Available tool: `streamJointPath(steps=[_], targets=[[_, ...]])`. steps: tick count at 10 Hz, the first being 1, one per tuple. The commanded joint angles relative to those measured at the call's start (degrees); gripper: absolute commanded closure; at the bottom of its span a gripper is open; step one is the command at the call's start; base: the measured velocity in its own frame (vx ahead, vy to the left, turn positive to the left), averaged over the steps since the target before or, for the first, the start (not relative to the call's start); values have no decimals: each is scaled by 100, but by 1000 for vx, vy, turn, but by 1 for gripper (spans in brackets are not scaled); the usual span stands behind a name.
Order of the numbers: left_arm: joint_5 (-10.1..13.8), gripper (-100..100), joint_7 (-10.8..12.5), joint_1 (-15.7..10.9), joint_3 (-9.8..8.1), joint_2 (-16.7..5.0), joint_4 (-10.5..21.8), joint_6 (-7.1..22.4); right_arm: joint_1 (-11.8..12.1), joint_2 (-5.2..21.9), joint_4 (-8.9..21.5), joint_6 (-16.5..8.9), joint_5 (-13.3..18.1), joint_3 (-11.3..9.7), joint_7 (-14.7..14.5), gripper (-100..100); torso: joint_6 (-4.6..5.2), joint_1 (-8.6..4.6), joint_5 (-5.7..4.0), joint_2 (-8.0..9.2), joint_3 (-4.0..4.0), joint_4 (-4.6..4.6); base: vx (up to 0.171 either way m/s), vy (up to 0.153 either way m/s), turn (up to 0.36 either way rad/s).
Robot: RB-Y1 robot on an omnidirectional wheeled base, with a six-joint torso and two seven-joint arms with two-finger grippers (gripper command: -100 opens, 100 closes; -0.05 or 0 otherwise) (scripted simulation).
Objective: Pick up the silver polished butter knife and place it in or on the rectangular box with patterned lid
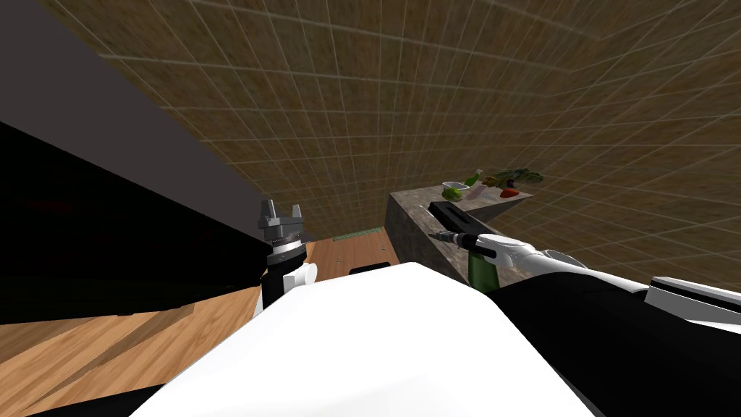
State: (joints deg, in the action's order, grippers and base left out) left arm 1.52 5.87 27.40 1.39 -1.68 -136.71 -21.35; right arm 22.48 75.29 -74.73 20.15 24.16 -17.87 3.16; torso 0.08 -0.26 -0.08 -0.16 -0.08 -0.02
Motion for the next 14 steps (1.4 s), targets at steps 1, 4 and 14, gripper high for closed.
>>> streamJointPath(steps=[1,4,14], targets=[[0,0,0,0,0,0,0,0,-45,20,-170,-176,13,-109,31,-100,0,0,0,0,0,0,21,-38,-41],[0,0,0,0,0,0,0,0,-129,46,-489,-498,42,-312,84,-100,0,-1,0,1,1,0,25,-45,-42],[0,0,0,-1,1,1,0,0,11,3,42,39,-6,26,-4,100,-1,39,1,22,10,0,-8,17,20]])
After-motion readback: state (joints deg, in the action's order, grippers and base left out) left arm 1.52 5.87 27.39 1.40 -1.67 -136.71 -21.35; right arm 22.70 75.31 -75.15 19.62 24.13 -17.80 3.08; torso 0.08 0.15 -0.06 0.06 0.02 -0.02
